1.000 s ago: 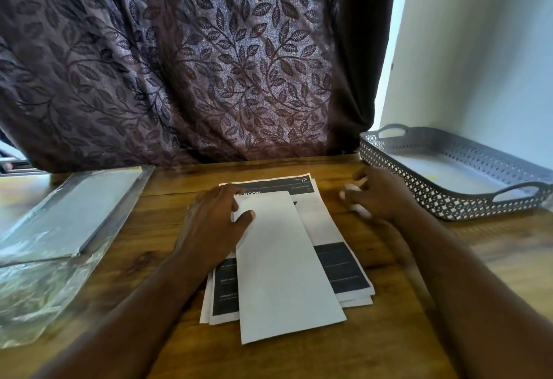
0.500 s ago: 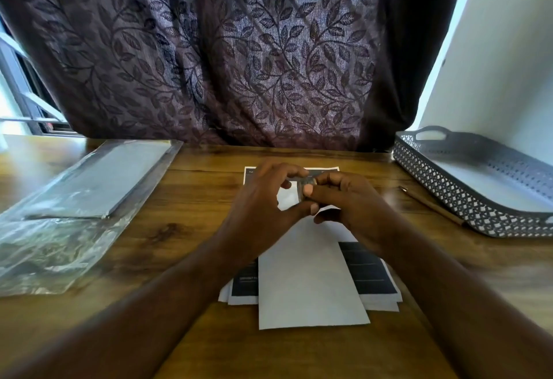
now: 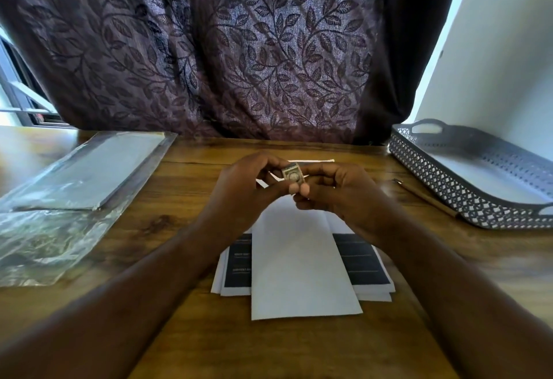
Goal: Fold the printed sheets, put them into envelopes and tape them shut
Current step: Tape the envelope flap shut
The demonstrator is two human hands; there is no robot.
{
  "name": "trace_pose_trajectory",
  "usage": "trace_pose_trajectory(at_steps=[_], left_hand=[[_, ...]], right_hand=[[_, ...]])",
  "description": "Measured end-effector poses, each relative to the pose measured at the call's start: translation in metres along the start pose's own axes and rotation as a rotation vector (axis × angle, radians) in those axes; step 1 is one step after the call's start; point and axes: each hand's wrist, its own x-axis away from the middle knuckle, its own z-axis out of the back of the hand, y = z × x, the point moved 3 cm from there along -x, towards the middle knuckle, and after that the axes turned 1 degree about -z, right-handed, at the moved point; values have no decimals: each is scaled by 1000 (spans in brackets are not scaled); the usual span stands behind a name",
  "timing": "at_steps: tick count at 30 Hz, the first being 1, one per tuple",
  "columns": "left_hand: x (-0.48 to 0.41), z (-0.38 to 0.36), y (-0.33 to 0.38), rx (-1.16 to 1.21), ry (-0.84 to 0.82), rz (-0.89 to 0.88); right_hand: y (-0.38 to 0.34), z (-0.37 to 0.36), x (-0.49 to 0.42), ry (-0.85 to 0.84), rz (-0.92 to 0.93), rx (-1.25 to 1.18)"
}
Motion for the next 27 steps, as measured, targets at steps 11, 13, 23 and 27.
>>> trace_pose_trajectory(at_steps=[11,13,23,27], left_hand=[[1,1,0,-129,-5,-81],[1,1,1,-126,-4,-93],[5,4,10,-218,136,-203],[7,6,13,-261,172,-190]], right_hand=[[4,1,-1,-9,-12,9],[3,1,-1,-7,-13,-9],[0,0,-2,77,128,61],[2,0,-3,113,172,126]])
